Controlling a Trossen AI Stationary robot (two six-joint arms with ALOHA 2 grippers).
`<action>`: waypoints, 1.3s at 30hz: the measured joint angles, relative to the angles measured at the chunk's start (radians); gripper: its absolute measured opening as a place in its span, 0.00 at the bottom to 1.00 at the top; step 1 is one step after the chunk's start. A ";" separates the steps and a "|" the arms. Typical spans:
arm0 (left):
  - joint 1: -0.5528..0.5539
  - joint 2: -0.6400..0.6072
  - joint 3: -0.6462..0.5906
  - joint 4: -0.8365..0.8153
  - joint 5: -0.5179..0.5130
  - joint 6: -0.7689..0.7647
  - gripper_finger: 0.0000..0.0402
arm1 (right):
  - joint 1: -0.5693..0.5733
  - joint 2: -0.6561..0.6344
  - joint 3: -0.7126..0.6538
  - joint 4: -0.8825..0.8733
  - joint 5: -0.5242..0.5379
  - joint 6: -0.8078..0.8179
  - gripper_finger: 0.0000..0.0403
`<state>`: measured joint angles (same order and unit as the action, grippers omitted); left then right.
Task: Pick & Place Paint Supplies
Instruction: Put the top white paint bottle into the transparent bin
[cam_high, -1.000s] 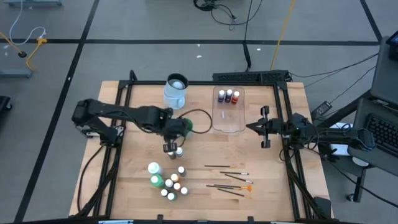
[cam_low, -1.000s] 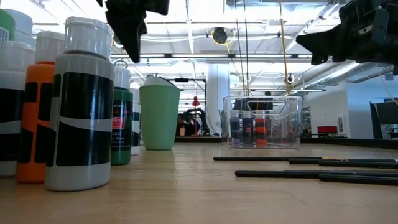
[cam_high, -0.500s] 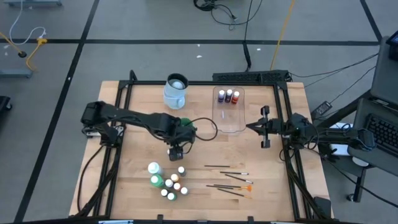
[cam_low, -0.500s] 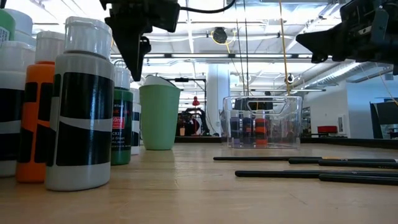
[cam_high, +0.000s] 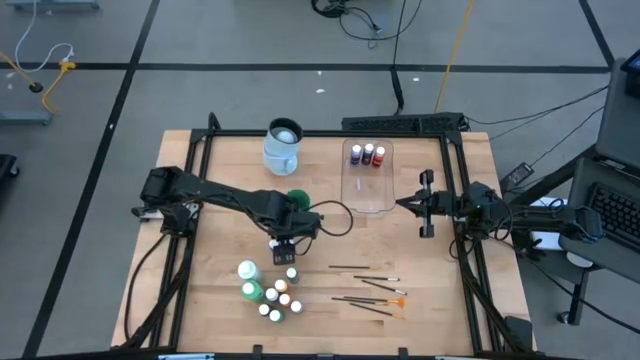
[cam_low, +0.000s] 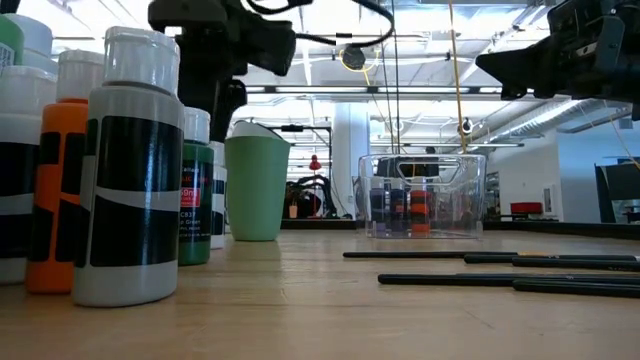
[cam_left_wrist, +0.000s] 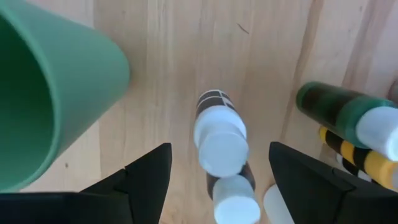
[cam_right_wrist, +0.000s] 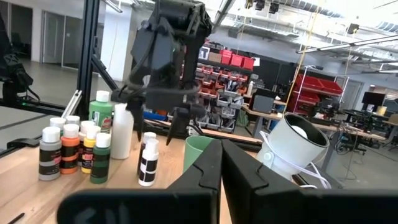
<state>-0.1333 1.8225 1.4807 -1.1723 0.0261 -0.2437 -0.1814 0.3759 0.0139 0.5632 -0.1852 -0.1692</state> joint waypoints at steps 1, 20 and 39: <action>0.001 0.006 0.000 0.001 0.000 0.002 0.69 | 0.000 0.000 0.000 0.000 0.000 0.000 0.00; 0.001 0.018 0.000 0.016 0.023 0.031 0.51 | 0.000 0.000 0.000 -0.008 0.000 0.008 0.00; -0.007 0.012 0.002 -0.031 -0.020 0.109 0.24 | 0.000 0.000 0.000 -0.007 0.000 0.008 0.00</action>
<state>-0.1405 1.8347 1.4822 -1.2031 0.0064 -0.1344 -0.1814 0.3763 0.0139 0.5560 -0.1852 -0.1612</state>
